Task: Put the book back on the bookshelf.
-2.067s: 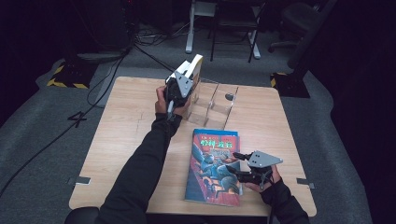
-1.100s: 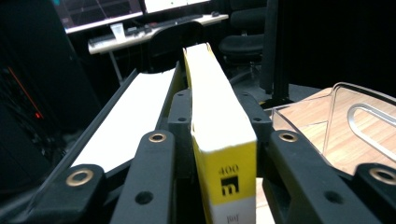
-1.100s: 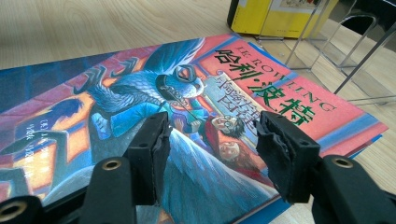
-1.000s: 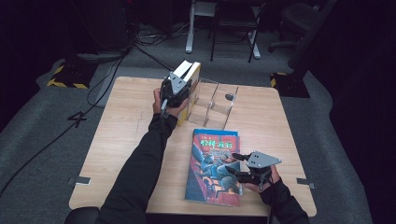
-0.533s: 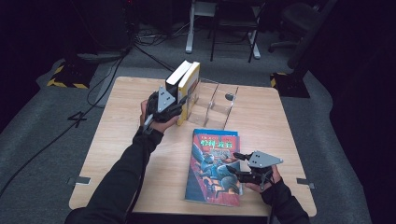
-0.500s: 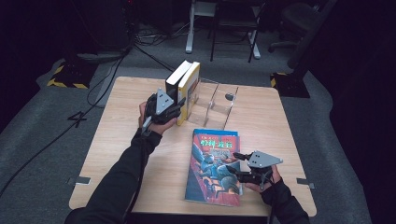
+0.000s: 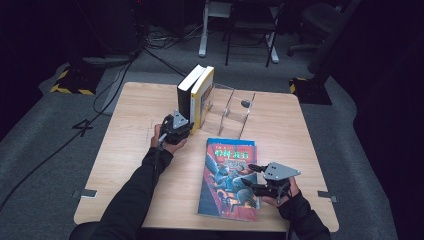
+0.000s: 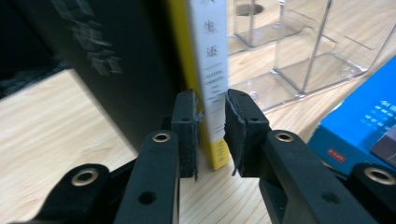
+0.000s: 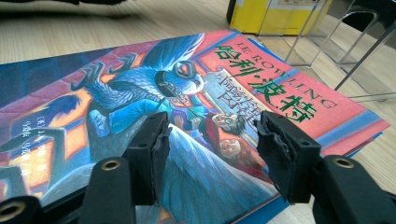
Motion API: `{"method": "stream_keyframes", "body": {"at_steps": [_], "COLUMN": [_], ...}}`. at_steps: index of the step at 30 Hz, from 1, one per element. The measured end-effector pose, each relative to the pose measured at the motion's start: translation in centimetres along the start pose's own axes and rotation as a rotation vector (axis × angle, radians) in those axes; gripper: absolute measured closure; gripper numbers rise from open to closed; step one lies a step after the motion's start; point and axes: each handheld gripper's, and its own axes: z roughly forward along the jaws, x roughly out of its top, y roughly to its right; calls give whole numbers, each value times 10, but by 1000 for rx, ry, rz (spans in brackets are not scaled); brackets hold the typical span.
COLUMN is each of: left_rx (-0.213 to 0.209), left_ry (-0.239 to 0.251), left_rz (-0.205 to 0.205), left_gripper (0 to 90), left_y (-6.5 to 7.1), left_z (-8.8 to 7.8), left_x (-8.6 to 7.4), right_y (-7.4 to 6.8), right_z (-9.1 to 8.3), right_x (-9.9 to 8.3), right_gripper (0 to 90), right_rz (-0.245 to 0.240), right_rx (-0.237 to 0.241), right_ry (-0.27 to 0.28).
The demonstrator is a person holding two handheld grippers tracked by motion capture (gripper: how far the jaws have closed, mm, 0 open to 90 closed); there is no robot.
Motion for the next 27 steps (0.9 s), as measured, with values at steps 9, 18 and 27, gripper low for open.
{"method": "stream_keyframes", "body": {"at_steps": [9, 18, 27], "left_rx": [21, -54, -226], "left_ry": [-15, -37, -153], "left_rz": [-66, -16, 140], "left_gripper": [731, 586, 424], "left_y": [-4, 5, 33], "left_z": [13, -8, -57], "left_x": [8, 3, -30], "right_y": [1, 5, 10], "right_z": [0, -7, -14], "right_x": [0, 1, -7], "right_gripper": [442, 418, 298], "right_rz": [-3, 19, 134], "right_rx": [-4, 0, 46], "right_ry": [1, -10, -126]}}
